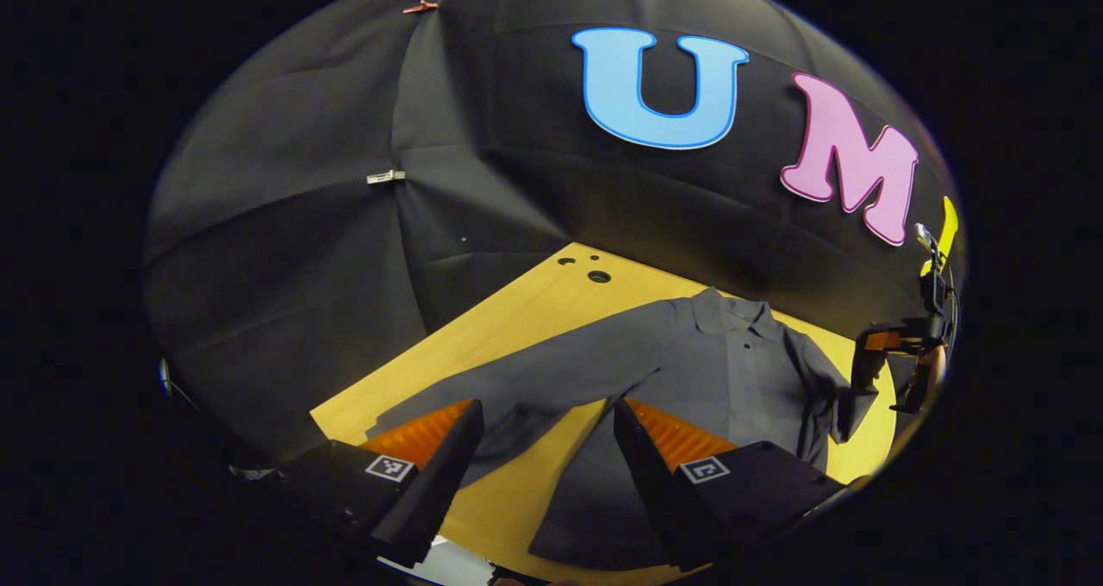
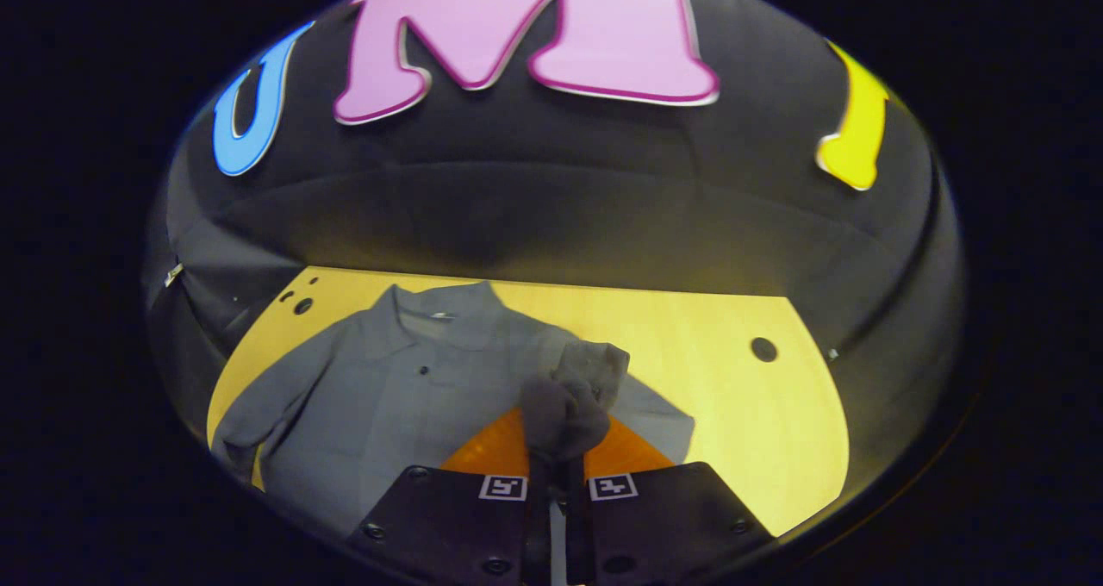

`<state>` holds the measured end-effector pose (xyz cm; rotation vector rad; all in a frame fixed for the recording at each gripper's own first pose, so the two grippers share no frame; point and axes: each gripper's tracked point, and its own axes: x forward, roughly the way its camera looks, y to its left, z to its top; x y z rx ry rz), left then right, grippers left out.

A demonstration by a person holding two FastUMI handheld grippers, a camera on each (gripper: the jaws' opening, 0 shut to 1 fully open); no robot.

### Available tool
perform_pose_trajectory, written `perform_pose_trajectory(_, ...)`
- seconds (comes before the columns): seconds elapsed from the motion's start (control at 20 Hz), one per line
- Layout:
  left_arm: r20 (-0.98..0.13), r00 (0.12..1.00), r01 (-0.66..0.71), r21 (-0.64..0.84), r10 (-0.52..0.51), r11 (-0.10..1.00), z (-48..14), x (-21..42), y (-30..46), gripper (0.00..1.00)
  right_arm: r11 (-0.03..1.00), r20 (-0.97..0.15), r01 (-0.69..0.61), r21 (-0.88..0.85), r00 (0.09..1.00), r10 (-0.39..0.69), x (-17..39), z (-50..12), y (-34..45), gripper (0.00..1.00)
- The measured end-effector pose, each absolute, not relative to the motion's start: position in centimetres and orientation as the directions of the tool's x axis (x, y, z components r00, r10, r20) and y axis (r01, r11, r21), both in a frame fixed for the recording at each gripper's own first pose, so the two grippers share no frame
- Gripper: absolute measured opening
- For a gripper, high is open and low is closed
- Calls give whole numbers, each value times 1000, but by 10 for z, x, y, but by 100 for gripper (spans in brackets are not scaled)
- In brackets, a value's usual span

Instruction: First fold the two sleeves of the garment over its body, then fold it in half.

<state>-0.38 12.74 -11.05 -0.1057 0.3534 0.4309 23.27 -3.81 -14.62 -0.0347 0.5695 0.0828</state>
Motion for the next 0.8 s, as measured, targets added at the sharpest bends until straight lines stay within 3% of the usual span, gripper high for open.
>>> perform_pose_trajectory(0.3, -375, 803, -511, -35, 463, 859, -123, -18, 171, 96, 966, -551, -257, 41, 801, 236, 241, -166, 99, 11)
perform_pose_trajectory(0.8, -404, 762, -585, -96, 506, 805, -137, -27, 208, 96, 906, -558, -412, 100, 731, 394, 243, -216, 262, 11)
